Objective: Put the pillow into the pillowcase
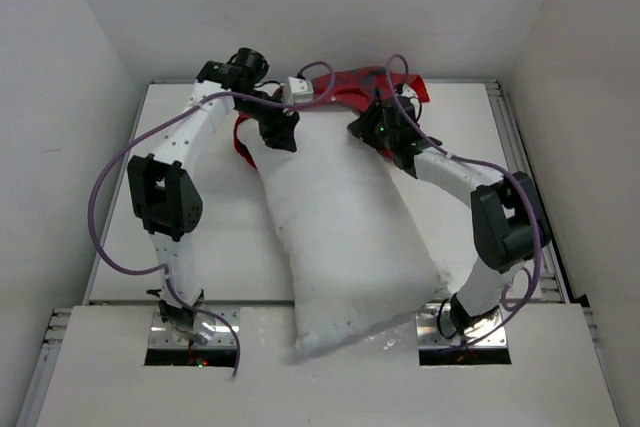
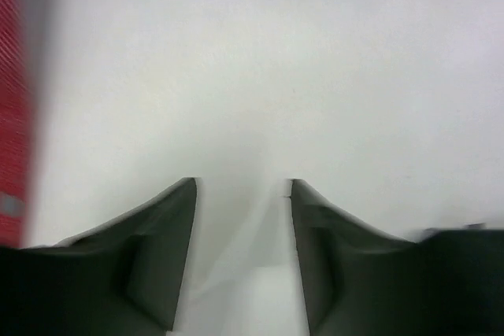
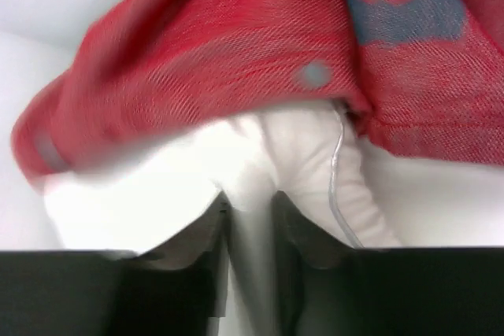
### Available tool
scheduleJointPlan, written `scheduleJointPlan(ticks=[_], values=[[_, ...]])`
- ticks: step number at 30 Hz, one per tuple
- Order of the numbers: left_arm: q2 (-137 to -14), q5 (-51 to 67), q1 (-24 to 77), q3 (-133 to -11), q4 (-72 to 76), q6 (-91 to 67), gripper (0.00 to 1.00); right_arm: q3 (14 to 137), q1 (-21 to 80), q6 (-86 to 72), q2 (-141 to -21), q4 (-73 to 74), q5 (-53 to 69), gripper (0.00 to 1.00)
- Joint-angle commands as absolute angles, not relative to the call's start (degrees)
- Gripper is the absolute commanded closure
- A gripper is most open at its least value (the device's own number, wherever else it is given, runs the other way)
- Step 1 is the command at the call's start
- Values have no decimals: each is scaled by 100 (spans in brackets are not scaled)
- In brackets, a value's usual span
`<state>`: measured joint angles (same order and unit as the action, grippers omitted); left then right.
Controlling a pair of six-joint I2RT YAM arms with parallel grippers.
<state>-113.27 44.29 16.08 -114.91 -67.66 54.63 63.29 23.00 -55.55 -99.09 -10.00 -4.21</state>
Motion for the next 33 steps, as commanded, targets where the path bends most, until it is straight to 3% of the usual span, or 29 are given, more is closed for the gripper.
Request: scheduleJointPlan(ticks=[1, 3, 5, 9, 11, 13, 14, 15, 16, 18, 22, 23, 24, 26, 30, 33], values=[[-11004, 4491, 1442, -11381, -7076, 5344, 46, 6881, 2021, -4756, -9941, -899, -748, 50], [-10978, 4570, 1337, -11504, -7032, 5125, 29, 6899, 2021, -4404, -9853, -608, -747, 35], [-10908, 4771, 1065, -11785, -6857, 4688, 28, 6768, 2030, -4124, -9581, -484, -992, 24], [-10548, 4650, 467, -11919, -5804, 3536, 7, 6478, 2013, -3754, -9098, -317, -1230, 19], [-10249, 4178, 115, -11419, -4811, 2788, 8, 6460, 2013, -3596, -8921, -246, -1196, 20], [-10257, 3799, -217, -11075, -4240, 2471, 23, 6556, 2048, -3455, -8833, -141, -1055, 25], [-10361, 3379, -298, -10970, -4106, 2209, 59, 6609, 2083, -3280, -8781, -88, -872, 41], [-10423, 3245, -429, -10803, -3913, 2110, 74, 6757, 2196, -3139, -8772, -62, -757, 53], [-10589, 3182, -492, -10758, -3842, 2031, 91, 6854, 2284, -2807, -8780, -18, -608, 71], [-10774, 3295, -580, -10723, -3788, 2039, 93, 7248, 2652, -2454, -8859, 280, -659, 74], [-11240, 3314, -580, -10749, -3473, 1821, 40, 7979, 3295, -1681, -9271, 834, -1282, 38], [-11320, 3279, -580, -10749, -3367, 1706, 20, 8111, 3409, -1609, -9455, 983, -1431, 32], [-11416, 3287, -580, -10749, -3183, 1479, 16, 8321, 3593, -1521, -9535, 1037, -1537, 24], [-11487, 3506, -589, -10740, -3015, 1267, 9, 8585, 3857, -1433, -9711, 1185, -1704, 19], [-11593, 3814, -519, -10635, -2585, 941, 7, 9087, 4376, -1100, -10395, 1581, -2204, 2], [-11689, 3779, -396, -10530, -2628, 1028, 10, 9605, 4728, -818, -11001, 1924, -2617, 1]])
